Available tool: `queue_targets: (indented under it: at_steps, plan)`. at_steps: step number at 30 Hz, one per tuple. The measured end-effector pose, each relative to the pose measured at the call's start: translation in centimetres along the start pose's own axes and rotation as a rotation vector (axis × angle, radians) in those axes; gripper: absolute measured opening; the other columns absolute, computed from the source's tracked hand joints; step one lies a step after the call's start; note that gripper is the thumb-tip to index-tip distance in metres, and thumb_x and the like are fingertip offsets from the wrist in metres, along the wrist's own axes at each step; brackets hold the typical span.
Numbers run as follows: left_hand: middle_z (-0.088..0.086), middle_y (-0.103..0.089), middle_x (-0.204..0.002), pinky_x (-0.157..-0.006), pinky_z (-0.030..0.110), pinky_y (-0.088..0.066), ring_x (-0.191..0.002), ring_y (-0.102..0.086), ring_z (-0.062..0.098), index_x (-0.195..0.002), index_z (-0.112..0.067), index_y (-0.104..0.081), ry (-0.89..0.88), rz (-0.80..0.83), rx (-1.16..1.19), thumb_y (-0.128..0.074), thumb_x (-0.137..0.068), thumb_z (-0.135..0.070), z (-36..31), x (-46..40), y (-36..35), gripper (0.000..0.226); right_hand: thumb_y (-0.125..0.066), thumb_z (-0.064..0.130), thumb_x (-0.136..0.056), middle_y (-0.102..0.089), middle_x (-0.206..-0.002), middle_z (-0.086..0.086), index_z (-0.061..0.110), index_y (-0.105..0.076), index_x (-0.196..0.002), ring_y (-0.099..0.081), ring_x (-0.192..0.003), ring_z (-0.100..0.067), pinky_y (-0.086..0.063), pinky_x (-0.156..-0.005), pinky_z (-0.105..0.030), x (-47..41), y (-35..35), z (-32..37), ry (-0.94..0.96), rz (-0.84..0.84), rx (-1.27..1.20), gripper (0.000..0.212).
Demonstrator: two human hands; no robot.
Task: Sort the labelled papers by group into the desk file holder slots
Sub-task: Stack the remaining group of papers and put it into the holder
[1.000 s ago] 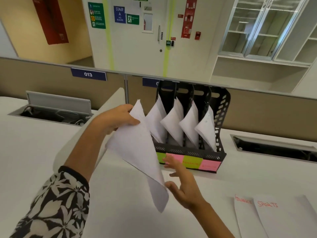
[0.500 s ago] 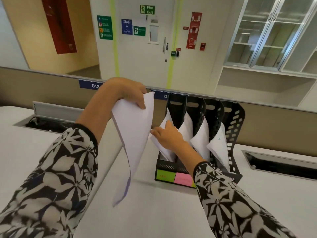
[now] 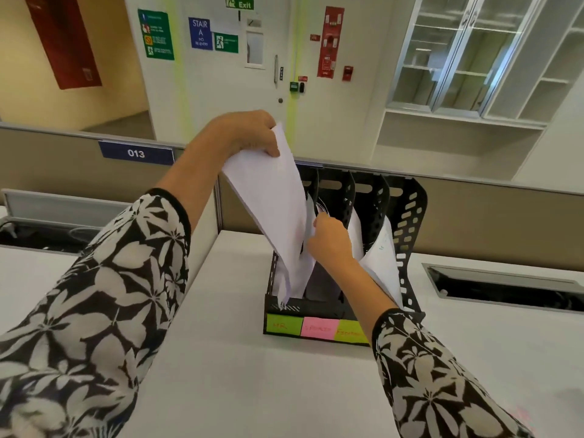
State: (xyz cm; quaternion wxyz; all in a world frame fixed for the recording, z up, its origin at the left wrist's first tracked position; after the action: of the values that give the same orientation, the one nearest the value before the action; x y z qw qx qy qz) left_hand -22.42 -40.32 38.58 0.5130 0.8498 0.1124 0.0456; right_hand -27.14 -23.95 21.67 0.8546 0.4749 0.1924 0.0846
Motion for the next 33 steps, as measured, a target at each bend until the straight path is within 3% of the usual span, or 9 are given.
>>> queue_targets:
  at_steps: [4, 9, 11, 14, 19, 24, 28, 31, 33]
  plan:
    - [0.017, -0.053, -0.122, -0.077, 0.035, -0.04, -0.103, -0.053, 0.031, -0.121, -0.003, -0.047, -0.039, -0.138, 0.094, -0.053, -0.086, -0.011, 0.4, -2.1, -3.6, 0.036, -0.055, 0.002, -0.082, -0.055, -0.083, -0.009, 0.003, -0.046, -0.11, -0.053, -0.07, -0.025, -0.039, -0.052, -0.03, 0.2, -0.1, -0.4, -0.026, -0.033, -0.091, 0.029]
    - [0.025, -0.055, -0.115, -0.07, 0.033, -0.038, -0.1, -0.054, 0.038, -0.114, 0.002, -0.048, -0.012, -0.121, 0.051, -0.047, -0.086, -0.005, 1.5, -3.2, -10.6, 0.029, -0.053, 0.005, -0.083, -0.062, -0.082, -0.012, 0.001, -0.056, -0.086, -0.057, -0.069, -0.026, -0.045, -0.052, -0.032, 0.6, -0.4, -0.3, -0.038, -0.106, -0.15, 0.006]
    - [0.025, -0.057, -0.111, -0.07, 0.035, -0.04, -0.098, -0.056, 0.038, -0.109, 0.002, -0.05, 0.009, -0.099, 0.065, -0.046, -0.086, -0.003, 1.9, -3.2, -13.4, 0.023, -0.052, 0.007, -0.084, -0.063, -0.078, -0.015, 0.0, -0.059, -0.082, -0.057, -0.068, -0.026, -0.048, -0.057, -0.037, 0.9, -0.8, 0.0, -0.009, -0.121, -0.181, 0.01]
    - [0.024, -0.062, -0.103, -0.072, 0.037, -0.045, -0.087, -0.057, 0.034, -0.088, -0.002, -0.057, 0.045, -0.058, 0.082, -0.048, -0.087, -0.004, 2.2, -3.5, -16.8, 0.009, -0.053, 0.01, -0.086, -0.056, -0.069, -0.006, 0.003, -0.057, -0.075, -0.047, -0.06, -0.017, -0.037, -0.051, -0.026, 1.4, -1.4, 0.8, 0.043, -0.139, -0.219, 0.014]
    - [0.013, -0.053, -0.08, -0.062, 0.03, -0.034, -0.077, -0.047, 0.026, -0.076, -0.007, -0.048, 0.132, -0.136, 0.327, -0.043, -0.093, -0.014, 4.2, -3.8, -18.9, 0.02, -0.05, 0.012, -0.089, -0.061, -0.07, -0.007, 0.006, -0.062, -0.074, -0.054, -0.063, -0.017, -0.046, -0.059, -0.03, 2.1, -2.3, 1.8, 0.105, -0.143, -0.216, 0.02]
    - [0.016, -0.06, -0.092, -0.07, 0.033, -0.039, -0.084, -0.054, 0.026, -0.1, -0.003, -0.061, 0.318, -0.079, 0.577, -0.031, -0.098, -0.042, 5.7, -3.3, -20.0, 0.049, -0.048, 0.015, -0.093, -0.066, -0.073, -0.014, 0.0, -0.065, -0.079, -0.059, -0.066, -0.024, -0.05, -0.063, -0.037, 3.4, -1.7, 1.3, 0.185, -0.148, -0.262, 0.027]
    - [0.01, -0.057, -0.078, -0.061, 0.027, -0.035, -0.079, -0.052, 0.027, -0.08, -0.011, -0.061, 0.167, -0.268, 0.531, -0.04, -0.096, -0.03, 6.2, -1.8, -17.6, 0.032, -0.05, 0.014, -0.093, -0.063, -0.071, 0.0, 0.007, -0.065, -0.084, -0.053, -0.061, -0.012, -0.041, -0.055, -0.019, 5.6, 1.4, -1.4, 0.196, -0.318, -0.402, 0.018]
    - [0.011, -0.065, -0.118, -0.08, 0.026, -0.041, -0.107, -0.058, 0.028, -0.118, -0.012, -0.063, 0.052, -0.498, 0.39, -0.044, -0.094, -0.014, 5.6, 1.3, -16.4, 0.03, -0.053, 0.016, -0.093, -0.065, -0.082, 0.005, 0.011, -0.066, -0.095, -0.056, -0.071, -0.004, -0.044, -0.063, -0.008, 8.2, 3.9, -5.8, 0.139, -0.432, -0.439, 0.015]
    - [0.009, -0.063, -0.126, -0.088, 0.025, -0.042, -0.115, -0.057, 0.026, -0.124, -0.011, -0.059, -0.021, -0.661, 0.386, -0.045, -0.092, -0.006, 4.5, 4.5, -17.1, 0.036, -0.055, 0.013, -0.092, -0.068, -0.091, 0.0, 0.009, -0.066, -0.098, -0.058, -0.079, -0.006, -0.044, -0.066, -0.004, 10.6, 5.4, -9.9, 0.088, -0.487, -0.411, 0.014]
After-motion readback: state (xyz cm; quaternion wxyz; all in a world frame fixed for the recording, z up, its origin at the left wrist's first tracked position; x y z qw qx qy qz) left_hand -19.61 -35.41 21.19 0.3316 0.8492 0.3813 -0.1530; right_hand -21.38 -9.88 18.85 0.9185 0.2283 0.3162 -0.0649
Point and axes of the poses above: each hand's wrist, its own x-axis away from the middle knuckle, its own y-axis out of the back of the hand, z = x × y, the point moved 5 cm from there along -x, towards the middle knuckle
